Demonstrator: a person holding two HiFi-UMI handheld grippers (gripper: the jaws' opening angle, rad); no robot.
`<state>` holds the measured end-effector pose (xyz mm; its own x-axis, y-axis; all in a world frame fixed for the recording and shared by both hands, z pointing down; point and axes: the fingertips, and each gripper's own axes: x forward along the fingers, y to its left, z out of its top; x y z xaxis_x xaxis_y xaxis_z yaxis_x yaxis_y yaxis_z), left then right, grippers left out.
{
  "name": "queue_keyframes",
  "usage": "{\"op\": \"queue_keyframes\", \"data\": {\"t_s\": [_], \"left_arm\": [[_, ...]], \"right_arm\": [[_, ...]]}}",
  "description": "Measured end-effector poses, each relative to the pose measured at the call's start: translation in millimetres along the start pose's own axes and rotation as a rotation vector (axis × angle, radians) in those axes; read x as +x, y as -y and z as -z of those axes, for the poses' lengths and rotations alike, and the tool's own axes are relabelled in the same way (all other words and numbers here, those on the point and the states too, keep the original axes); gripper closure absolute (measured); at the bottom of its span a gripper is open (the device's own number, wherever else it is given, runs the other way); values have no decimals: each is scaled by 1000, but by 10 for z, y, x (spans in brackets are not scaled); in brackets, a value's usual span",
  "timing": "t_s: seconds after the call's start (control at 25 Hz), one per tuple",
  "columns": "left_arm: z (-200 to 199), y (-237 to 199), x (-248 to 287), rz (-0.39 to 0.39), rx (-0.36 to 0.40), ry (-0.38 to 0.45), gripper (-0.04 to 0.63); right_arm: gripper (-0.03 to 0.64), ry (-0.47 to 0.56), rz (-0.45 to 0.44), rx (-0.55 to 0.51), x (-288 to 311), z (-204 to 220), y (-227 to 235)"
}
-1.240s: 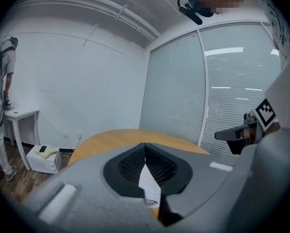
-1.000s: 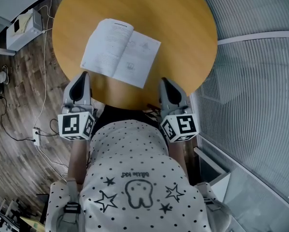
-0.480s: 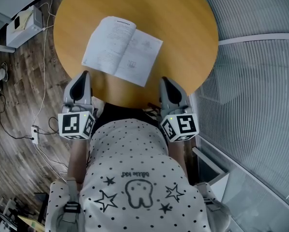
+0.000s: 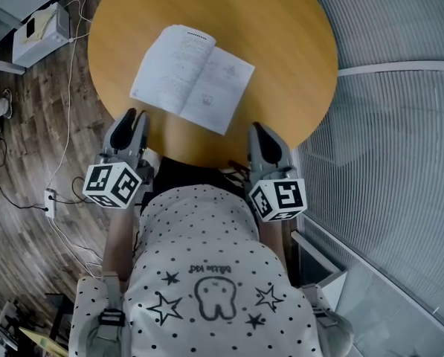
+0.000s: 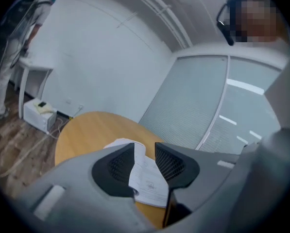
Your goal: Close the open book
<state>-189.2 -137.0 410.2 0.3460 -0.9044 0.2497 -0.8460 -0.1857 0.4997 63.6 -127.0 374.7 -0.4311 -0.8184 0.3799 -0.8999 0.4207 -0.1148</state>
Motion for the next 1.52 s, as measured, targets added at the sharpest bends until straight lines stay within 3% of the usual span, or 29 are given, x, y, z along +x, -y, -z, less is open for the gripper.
{"op": "queue_keyframes", "data": {"t_s": [0.32,0.44,0.8,1.12,1.52], "left_arm": [[528,-412,205,4,-494,-55,394],[715,-522,304,-1,-593,-81,390],[1211,-690,607,-26,-681,-186,336],[1459,-908,971,-47,-801,-200,321],[1350,-1046,1052,-87,-788,-182,322]], "right_arm": [[612,-28,7,-15,-5,37,-36],[612,-31,5,-23,8,30,-73],[612,-46,32,-23,-31,53,-2],[612,-61,40,-9,22,172,127],[612,-65,70,5,-51,116,195]]}}
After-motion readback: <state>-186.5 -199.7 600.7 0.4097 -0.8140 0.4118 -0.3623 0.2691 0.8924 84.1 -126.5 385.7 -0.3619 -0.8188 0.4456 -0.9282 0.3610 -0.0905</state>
